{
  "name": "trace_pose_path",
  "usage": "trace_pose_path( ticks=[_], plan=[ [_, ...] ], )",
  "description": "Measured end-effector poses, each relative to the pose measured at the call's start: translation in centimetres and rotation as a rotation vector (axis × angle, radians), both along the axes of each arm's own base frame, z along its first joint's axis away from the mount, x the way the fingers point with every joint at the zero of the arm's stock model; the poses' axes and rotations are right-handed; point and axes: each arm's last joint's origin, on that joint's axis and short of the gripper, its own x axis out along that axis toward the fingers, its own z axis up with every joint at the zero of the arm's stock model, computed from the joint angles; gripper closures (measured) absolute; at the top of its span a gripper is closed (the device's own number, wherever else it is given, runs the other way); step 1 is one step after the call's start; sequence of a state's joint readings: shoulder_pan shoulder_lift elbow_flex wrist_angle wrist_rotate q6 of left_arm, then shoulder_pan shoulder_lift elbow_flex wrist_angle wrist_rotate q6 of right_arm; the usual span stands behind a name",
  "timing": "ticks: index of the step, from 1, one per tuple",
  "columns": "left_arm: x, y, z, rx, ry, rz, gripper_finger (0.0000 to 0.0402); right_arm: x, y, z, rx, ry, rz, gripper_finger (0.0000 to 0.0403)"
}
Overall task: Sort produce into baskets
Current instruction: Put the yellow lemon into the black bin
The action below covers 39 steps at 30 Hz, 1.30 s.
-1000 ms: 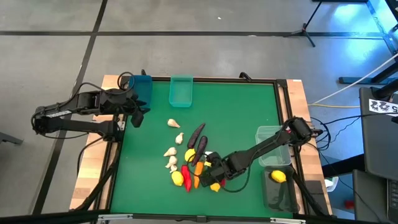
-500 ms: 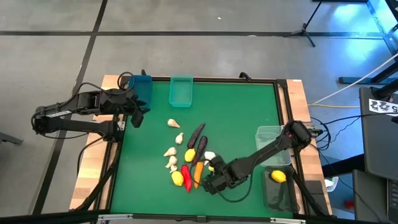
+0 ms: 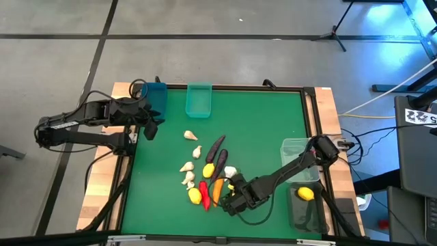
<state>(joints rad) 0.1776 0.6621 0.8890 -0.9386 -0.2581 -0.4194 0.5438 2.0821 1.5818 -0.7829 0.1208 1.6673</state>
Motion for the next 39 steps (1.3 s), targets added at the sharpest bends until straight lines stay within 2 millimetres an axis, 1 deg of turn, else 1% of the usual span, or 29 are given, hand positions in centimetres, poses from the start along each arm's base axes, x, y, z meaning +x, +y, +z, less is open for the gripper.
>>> trace_pose_path(
  ticks=[3, 7, 12, 14, 19, 21, 24, 29, 33, 37, 39],
  plan=[
    [0.0, 0.0, 0.0, 0.0, 0.0, 0.0, 0.0217, 0.3, 0.3, -0.7, 0.019, 0.001, 0.013, 0.0143],
    [0.0, 0.0, 0.0, 0.0, 0.0, 0.0, 0.0217, 0.3, 0.7, -2.2, 0.029, 0.049, 0.037, 0.0143],
    [0.0, 0.0, 0.0, 0.002, 0.0, -0.002, 0.0217, 0.1, 1.0, -2.5, 0.023, 0.063, 0.049, 0.0147],
    [0.0, 0.0, 0.0, 0.002, 0.0, -0.002, 0.0217, 0.1, 1.0, -2.5, 0.022, 0.066, 0.049, 0.0161],
    [0.0, 0.0, 0.0, 0.005, 0.0, -0.004, 0.0217, 0.1, 1.0, -2.5, 0.016, 0.068, 0.059, 0.0215],
    [0.0, 0.0, 0.0, 0.005, 0.0, -0.004, 0.0217, 0.1, 0.9, -2.5, 0.01, 0.063, 0.06, 0.0225],
    [0.0, 0.0, 0.0, 0.006, 0.0, -0.004, 0.0217, 0.4, 0.9, -2.1, -0.015, 0.044, 0.067, 0.0224],
    [0.0, 0.0, 0.0, 0.006, 0.0, -0.004, 0.0217, 0.5, 0.9, -0.3, -0.079, 0.058, 0.057, 0.0203],
    [0.0, 0.0, 0.0, 0.006, 0.0, -0.004, 0.0217, 0.5, 0.8, 1.0, -0.111, 0.075, 0.083, 0.021],
    [0.0, 0.0, 0.0, 0.006, -0.001, -0.004, 0.0217, 0.2, 1.0, 2.7, -0.126, 0.082, 0.133, 0.0217],
    [0.0, 0.0, 0.0, 0.006, -0.001, -0.004, 0.0217, -0.5, 1.4, 3.6, -0.137, 0.095, 0.154, 0.0212]
  ],
)
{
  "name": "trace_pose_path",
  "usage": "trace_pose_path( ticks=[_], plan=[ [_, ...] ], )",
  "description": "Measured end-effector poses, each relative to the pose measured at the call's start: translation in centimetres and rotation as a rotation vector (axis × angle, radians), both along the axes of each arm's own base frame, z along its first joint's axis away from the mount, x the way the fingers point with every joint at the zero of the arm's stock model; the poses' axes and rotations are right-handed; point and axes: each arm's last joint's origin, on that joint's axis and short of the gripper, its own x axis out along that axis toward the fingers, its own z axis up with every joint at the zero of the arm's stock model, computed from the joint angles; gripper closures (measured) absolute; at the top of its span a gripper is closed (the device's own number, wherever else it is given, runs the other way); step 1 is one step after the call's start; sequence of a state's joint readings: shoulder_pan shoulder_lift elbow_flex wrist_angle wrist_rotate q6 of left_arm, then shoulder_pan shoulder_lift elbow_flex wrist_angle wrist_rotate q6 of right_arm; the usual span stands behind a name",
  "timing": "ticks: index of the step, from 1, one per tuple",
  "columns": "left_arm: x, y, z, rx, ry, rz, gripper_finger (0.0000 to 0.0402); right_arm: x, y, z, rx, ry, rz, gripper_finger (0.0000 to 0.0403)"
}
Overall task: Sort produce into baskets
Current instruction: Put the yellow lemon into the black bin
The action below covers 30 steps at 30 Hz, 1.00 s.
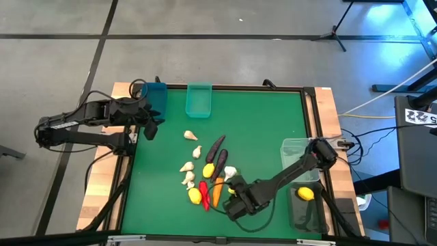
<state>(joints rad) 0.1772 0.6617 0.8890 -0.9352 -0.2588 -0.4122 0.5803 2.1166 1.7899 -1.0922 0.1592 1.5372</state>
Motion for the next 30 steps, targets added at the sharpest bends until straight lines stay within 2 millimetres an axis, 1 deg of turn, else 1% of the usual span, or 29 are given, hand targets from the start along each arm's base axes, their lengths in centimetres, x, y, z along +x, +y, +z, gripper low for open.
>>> trace_pose_path(
  ticks=[3, 6, 10, 14, 18, 21, 23, 25, 28, 30],
  plan=[
    [0.0, 0.0, 0.0, -0.001, -0.003, 0.001, 0.0217, -1.4, 0.8, 1.6, 0.007, -0.008, 0.025, 0.0202],
    [0.0, 0.0, 0.0, -0.002, -0.004, 0.003, 0.0217, -3.6, 1.6, 3.5, -0.01, -0.014, 0.027, 0.02],
    [0.0, 0.0, 0.0, -0.003, -0.005, 0.003, 0.0217, -7.8, 2.4, 6.5, -0.03, 0.02, -0.004, 0.0205],
    [0.0, 0.0, 0.0, -0.011, -0.009, 0.011, 0.0217, -12.4, 3.2, 9.1, -0.025, 0.046, -0.072, 0.0205],
    [0.0, 0.0, 0.0, -0.018, -0.013, 0.017, 0.0217, -17.0, 4.1, 10.6, -0.008, 0.121, -0.18, 0.02],
    [0.0, 0.0, 0.0, -0.018, -0.013, 0.017, 0.0217, -19.4, 5.2, 10.4, 0.025, 0.162, -0.219, 0.02],
    [0.0, 0.0, 0.0, -0.018, -0.013, 0.017, 0.0217, -20.3, 5.6, 9.8, 0.052, 0.273, -0.212, 0.02],
    [0.0, 0.0, 0.0, -0.017, -0.013, 0.017, 0.0217, -20.6, 5.7, 8.9, 0.045, 0.335, -0.221, 0.02],
    [0.0, 0.0, 0.0, -0.018, -0.013, 0.017, 0.0217, -20.4, 5.8, 7.4, 0.044, 0.315, -0.226, 0.02],
    [0.0, 0.0, 0.0, -0.018, -0.013, 0.017, 0.0217, -20.5, 5.5, 6.9, 0.018, 0.319, -0.227, 0.02]
  ],
)
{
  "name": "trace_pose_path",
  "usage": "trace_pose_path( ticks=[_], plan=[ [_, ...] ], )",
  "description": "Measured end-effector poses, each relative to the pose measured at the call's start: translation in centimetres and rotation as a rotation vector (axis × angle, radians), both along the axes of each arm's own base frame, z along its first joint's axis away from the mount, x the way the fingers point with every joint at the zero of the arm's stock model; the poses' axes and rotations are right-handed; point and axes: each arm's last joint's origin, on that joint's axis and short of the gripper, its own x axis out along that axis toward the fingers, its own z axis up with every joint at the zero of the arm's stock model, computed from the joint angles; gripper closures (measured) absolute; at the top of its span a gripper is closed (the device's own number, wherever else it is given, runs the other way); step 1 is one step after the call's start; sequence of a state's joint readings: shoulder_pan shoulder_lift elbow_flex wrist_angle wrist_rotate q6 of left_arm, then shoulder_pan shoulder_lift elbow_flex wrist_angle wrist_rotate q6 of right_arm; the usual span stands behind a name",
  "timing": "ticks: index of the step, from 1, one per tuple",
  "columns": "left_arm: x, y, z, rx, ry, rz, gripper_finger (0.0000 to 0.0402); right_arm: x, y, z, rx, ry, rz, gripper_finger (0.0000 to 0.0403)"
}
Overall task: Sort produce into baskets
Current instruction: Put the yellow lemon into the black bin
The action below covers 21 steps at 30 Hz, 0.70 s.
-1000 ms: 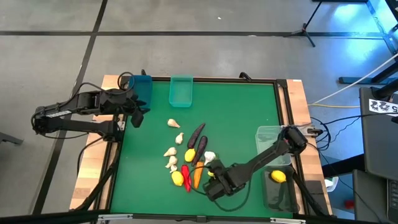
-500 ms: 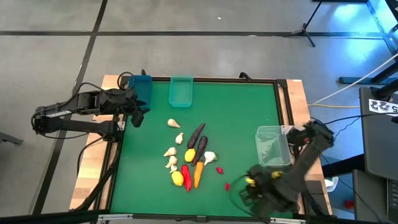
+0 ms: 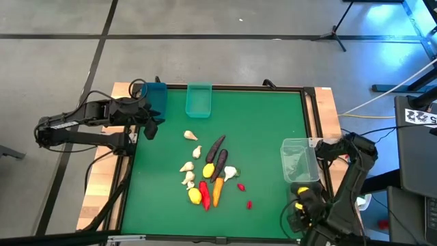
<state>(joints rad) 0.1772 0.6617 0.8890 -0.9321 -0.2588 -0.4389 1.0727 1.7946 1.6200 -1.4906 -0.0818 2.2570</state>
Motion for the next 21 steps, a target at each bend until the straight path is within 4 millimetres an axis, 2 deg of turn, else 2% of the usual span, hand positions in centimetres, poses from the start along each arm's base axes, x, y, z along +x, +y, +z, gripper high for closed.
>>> trace_pose_path(
  ticks=[3, 14, 21],
  plan=[
    [0.0, 0.0, 0.0, -0.004, -0.002, 0.004, 0.0217, -0.2, -0.3, -0.7, -0.021, 0.012, 0.001, 0.0199],
    [0.0, 0.0, 0.0, -0.007, -0.003, 0.007, 0.0217, -0.7, -1.2, -5.6, 0.011, 0.012, -0.007, 0.0198],
    [0.0, 0.0, 0.0, -0.005, -0.004, 0.011, 0.0217, -1.0, -2.5, -6.0, -0.011, 0.015, -0.005, 0.0172]
  ],
)
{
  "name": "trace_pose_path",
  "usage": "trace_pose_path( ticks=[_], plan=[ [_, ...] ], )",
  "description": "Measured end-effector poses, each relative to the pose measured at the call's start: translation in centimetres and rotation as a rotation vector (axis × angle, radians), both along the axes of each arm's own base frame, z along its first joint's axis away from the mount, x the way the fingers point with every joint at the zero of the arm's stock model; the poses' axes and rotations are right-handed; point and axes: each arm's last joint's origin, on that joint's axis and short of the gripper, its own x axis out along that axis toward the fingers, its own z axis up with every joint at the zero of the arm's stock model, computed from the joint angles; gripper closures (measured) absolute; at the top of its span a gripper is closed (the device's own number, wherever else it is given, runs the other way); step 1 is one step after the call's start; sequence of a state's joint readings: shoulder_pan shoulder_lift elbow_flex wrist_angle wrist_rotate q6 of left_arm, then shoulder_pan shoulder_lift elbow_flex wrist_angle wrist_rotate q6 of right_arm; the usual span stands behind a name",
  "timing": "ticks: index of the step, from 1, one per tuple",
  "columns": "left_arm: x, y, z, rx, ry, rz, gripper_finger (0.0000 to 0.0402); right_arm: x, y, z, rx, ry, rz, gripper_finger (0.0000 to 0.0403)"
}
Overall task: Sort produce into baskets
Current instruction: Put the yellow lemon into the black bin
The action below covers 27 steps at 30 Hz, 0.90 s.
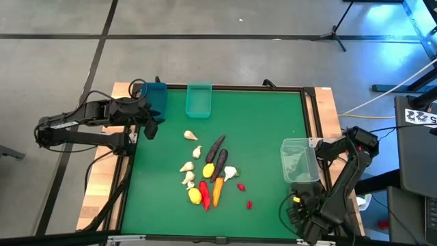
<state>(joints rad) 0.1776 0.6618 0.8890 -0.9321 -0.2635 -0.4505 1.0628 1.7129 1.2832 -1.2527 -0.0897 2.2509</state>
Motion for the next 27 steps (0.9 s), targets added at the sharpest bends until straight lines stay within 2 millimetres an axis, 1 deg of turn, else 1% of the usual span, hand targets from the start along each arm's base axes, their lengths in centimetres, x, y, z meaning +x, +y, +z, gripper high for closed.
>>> trace_pose_path(
  ticks=[6, 10, 12, 16, 21, 24, 27],
  plan=[
    [0.0, 0.0, 0.0, -0.005, -0.006, 0.024, 0.0217, 0.0, -0.3, 0.2, 0.016, -0.05, 0.007, 0.0136],
    [0.0, 0.1, 0.0, 0.001, -0.005, 0.027, 0.0217, 0.1, -0.3, 0.4, 0.029, -0.066, 0.008, 0.0126],
    [0.0, 0.1, 0.0, 0.003, -0.004, 0.026, 0.0217, 0.5, -0.4, 1.1, 0.032, -0.122, 0.01, 0.0126],
    [0.0, 0.1, 0.0, 0.004, -0.003, 0.026, 0.0217, 1.8, -1.6, 3.8, 0.02, -0.287, 0.0, 0.0125],
    [0.0, 0.1, 0.0, 0.004, -0.003, 0.025, 0.0217, 4.7, -4.1, 8.1, -0.061, -0.59, 0.01, 0.0125],
    [0.0, 0.1, 0.0, 0.004, -0.003, 0.025, 0.0217, 7.3, -6.0, 9.9, -0.141, -0.676, 0.094, 0.0125],
    [0.0, 0.1, 0.0, 0.004, -0.003, 0.025, 0.0217, 10.7, -8.2, 10.8, -0.197, -0.732, 0.218, 0.0125]
  ],
)
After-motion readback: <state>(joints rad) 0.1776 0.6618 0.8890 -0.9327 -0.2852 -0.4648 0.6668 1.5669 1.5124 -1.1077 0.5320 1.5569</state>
